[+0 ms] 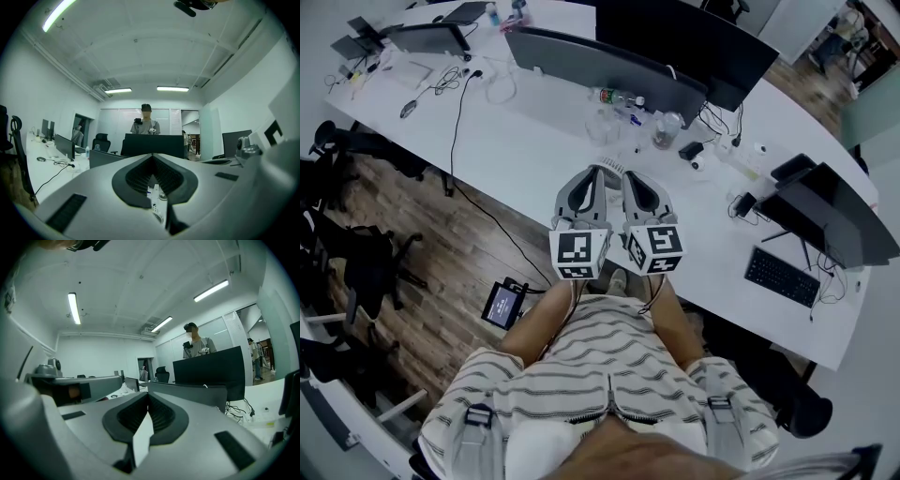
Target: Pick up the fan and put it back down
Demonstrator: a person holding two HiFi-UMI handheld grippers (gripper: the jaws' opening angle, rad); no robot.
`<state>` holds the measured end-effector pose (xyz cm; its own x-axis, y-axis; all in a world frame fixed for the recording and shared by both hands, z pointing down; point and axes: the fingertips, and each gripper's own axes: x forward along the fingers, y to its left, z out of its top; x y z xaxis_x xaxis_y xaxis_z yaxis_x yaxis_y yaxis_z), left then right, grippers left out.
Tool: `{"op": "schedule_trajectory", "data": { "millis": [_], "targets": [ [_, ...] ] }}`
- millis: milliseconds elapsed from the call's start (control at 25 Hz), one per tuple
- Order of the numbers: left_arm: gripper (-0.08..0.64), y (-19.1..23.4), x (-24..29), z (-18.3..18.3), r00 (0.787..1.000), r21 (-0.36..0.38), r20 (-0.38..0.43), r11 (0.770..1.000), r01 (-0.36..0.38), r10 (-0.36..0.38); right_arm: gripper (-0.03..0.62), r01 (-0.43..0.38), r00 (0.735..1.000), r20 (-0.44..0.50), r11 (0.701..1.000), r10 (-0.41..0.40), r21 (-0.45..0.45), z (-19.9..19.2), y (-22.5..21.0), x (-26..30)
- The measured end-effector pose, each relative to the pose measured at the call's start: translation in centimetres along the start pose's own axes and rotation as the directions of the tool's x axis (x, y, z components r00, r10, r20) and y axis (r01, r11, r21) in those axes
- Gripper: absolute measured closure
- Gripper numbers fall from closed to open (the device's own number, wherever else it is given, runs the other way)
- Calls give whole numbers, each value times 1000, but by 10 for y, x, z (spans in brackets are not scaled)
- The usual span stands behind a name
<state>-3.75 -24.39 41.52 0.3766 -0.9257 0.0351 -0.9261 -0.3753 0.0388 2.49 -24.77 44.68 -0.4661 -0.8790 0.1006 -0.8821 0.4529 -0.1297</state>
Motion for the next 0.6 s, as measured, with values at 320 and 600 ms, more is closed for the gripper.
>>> {"op": "schedule_trajectory", "data": {
  "millis": [320, 600],
  "targets": [
    [554, 13, 0, -8, 1000, -19, -14, 1000, 22, -22, 578, -33, 996, -85, 999, 30, -27, -32, 3, 21],
    [554, 26, -4, -16, 1000, -27, -25, 1000, 16, -17, 523, -56, 991, -123, 997, 49, -53, -45, 1, 38]
  ]
}}
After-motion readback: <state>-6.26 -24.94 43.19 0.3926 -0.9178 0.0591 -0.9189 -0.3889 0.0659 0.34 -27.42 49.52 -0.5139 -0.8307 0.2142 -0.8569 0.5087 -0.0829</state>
